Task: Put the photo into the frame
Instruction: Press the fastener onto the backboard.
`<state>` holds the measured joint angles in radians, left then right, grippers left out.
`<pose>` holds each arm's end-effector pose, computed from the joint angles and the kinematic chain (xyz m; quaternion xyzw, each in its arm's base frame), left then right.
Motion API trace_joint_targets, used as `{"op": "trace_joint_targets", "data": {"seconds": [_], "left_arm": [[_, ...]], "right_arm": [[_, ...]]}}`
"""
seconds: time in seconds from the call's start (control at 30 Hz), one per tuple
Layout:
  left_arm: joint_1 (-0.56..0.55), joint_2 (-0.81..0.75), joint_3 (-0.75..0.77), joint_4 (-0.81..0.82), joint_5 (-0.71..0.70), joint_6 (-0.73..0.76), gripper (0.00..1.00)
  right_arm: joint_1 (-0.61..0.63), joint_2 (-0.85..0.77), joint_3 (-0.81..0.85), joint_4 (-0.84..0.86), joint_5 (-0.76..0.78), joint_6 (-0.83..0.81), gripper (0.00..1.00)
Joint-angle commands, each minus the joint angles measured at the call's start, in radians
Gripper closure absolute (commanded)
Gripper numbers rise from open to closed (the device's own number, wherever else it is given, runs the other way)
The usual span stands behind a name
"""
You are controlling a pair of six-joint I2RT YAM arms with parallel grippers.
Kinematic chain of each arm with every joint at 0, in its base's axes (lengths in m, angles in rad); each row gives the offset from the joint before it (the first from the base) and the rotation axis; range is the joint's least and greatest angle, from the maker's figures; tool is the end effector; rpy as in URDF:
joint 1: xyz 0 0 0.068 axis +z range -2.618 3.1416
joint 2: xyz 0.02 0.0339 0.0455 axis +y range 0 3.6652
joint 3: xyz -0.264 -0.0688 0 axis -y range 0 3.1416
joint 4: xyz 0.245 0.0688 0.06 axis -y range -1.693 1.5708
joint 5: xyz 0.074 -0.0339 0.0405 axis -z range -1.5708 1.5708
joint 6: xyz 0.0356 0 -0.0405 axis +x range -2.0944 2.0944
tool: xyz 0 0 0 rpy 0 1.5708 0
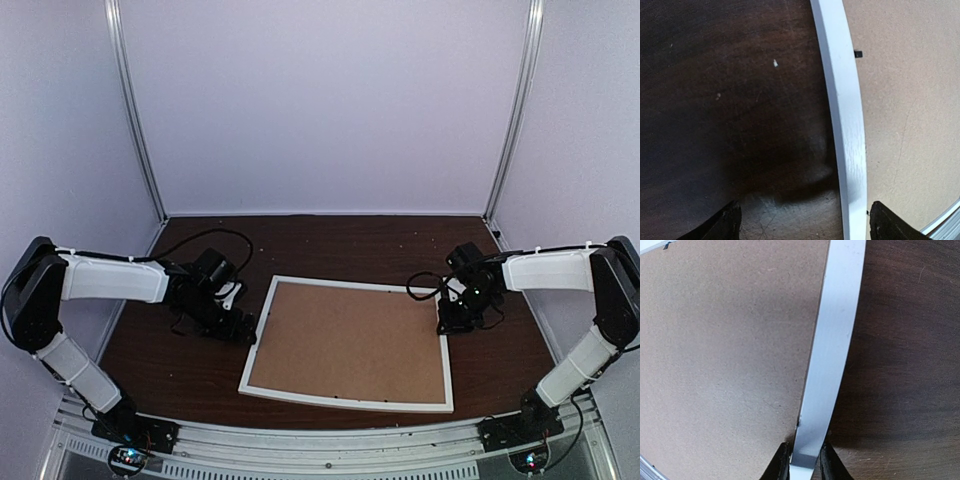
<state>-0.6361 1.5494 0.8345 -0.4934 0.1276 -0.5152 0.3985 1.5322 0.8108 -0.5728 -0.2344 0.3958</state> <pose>0.2205 -0.1685 0.1599 0.0708 0.9791 -0.1505 0.1168 0.2392 0.1097 0.1561 -0.0174 0.9836 0.1598 0.0815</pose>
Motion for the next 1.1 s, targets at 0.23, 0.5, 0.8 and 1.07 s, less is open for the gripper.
{"op": "trace_joint_targets", "data": {"seconds": [0.23, 0.5, 0.8, 1.07], "left_arm": [[-0.013, 0.000, -0.032, 0.009, 0.007, -0.020, 0.11], [-0.029, -0.001, -0.045, 0.009, 0.009, -0.033, 0.11], [-0.049, 0.002, -0.053, 0.010, 0.003, -0.050, 0.12], [-0.097, 0.026, -0.060, 0.032, 0.003, -0.089, 0.12]], "right_arm": [[-0.004, 0.020, -0.030, 0.051, -0.002, 0.002, 0.79], [-0.007, 0.021, -0.033, 0.054, -0.004, 0.003, 0.79], [-0.009, 0.018, -0.037, 0.055, -0.006, 0.003, 0.79], [-0.010, 0.017, -0.039, 0.059, -0.006, 0.004, 0.79]]}}
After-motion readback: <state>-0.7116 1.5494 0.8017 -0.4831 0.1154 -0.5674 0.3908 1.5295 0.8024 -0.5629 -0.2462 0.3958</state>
